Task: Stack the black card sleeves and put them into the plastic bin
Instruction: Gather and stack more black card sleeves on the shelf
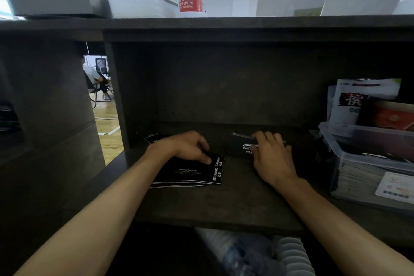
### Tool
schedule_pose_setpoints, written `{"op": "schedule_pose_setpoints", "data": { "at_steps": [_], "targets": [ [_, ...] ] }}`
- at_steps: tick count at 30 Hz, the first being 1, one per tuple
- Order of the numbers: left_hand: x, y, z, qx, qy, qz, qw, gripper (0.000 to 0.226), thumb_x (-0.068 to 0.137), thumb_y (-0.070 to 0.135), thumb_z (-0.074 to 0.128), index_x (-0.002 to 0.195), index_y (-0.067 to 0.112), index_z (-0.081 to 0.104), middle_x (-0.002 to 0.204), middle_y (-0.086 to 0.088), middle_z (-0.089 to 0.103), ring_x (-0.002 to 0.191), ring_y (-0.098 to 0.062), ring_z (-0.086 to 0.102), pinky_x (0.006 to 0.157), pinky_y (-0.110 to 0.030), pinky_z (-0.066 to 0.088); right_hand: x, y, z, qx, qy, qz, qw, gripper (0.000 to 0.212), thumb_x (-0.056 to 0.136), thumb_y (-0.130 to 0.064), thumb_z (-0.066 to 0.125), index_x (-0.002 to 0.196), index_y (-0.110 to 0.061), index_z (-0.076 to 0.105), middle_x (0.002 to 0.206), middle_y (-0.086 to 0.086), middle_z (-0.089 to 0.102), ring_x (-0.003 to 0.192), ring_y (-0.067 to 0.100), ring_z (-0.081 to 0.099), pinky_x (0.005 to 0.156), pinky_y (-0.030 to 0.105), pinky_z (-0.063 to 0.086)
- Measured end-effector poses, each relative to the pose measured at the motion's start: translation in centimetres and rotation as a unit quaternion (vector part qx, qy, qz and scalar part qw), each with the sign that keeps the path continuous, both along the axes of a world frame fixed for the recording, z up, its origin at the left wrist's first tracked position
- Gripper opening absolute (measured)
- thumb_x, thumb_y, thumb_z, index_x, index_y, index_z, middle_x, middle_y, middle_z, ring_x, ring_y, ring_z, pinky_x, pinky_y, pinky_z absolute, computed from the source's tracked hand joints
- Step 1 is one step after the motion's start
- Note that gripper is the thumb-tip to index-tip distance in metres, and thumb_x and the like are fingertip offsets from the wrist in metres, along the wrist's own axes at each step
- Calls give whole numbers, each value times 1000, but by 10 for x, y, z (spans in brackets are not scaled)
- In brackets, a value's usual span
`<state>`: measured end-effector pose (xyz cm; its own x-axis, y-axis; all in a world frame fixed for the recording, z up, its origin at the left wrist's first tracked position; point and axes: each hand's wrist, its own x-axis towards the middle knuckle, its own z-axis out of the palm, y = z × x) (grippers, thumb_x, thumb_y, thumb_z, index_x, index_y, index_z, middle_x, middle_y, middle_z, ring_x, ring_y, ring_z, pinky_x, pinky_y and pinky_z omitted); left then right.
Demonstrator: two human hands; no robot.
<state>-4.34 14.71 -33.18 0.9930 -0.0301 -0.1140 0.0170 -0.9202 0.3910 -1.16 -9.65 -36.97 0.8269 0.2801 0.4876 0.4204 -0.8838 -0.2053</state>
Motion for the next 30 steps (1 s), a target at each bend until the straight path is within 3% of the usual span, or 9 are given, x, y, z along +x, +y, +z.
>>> {"op": "schedule_pose_setpoints", "data": {
  "at_steps": [3,8,12,16,19,22,24,27,30],
  "targets": [
    [0,5,-4,-15,-30,14,999,31,77,40,80,103,36,63,112,5,61,104,-11,58,95,-32,46,-2,0,1,1,-5,-3,1000,36,97,-34,53,131,-25,45,128,2,51,119,22,43,98,48,41],
    [3,7,-1,-69,-118,46,990,21,78,30,81,87,31,61,91,9,61,83,-2,57,64,-19,39,-4,0,1,2,-7,-4,1000,35,98,-36,51,131,-25,46,127,2,51,119,21,44,99,47,42],
    [5,9,5,-62,-108,28,992,9,84,32,75,83,28,67,86,7,68,82,-6,63,66,-22,44,-4,-1,1,5,-6,2,1000,35,98,-37,50,131,-26,46,128,1,51,119,21,44,99,48,42],
    [8,12,3,-84,-166,16,982,16,85,26,74,72,36,72,80,19,71,83,5,63,86,-23,49,-3,-2,2,5,2,0,1000,35,98,-37,51,131,-26,46,130,1,50,121,20,43,101,47,41],
    [4,7,3,-128,-220,-6,967,24,84,24,75,68,41,72,77,26,70,80,12,63,84,-19,48,-2,0,1,4,1,-1,1000,35,98,-37,50,131,-26,46,130,1,50,121,20,43,101,47,41],
    [-2,-10,6,-176,-297,-59,937,21,85,23,75,73,40,72,81,20,71,81,5,66,75,-12,47,-2,0,1,7,2,-4,1000,37,98,-37,49,133,-25,45,131,2,50,122,21,43,101,47,41],
    [-6,-20,7,-123,-363,-76,921,14,85,26,75,78,38,72,84,18,67,83,3,63,78,-13,47,-1,-1,1,11,2,-5,1000,37,98,-37,50,133,-25,45,131,2,50,122,21,43,101,47,41],
    [-12,-19,0,-15,-231,-110,966,5,84,39,73,85,34,74,90,18,65,89,5,60,84,-23,49,-2,-1,1,12,4,-4,1000,37,98,-37,50,132,-26,45,131,2,50,122,21,43,101,47,42],
    [-17,-10,-6,-26,-138,-82,987,11,84,46,71,86,36,73,89,20,66,90,8,61,87,-26,50,-1,-1,0,14,3,-1,1000,36,98,-37,49,132,-25,46,130,2,50,121,21,43,100,47,41]
  ]
}}
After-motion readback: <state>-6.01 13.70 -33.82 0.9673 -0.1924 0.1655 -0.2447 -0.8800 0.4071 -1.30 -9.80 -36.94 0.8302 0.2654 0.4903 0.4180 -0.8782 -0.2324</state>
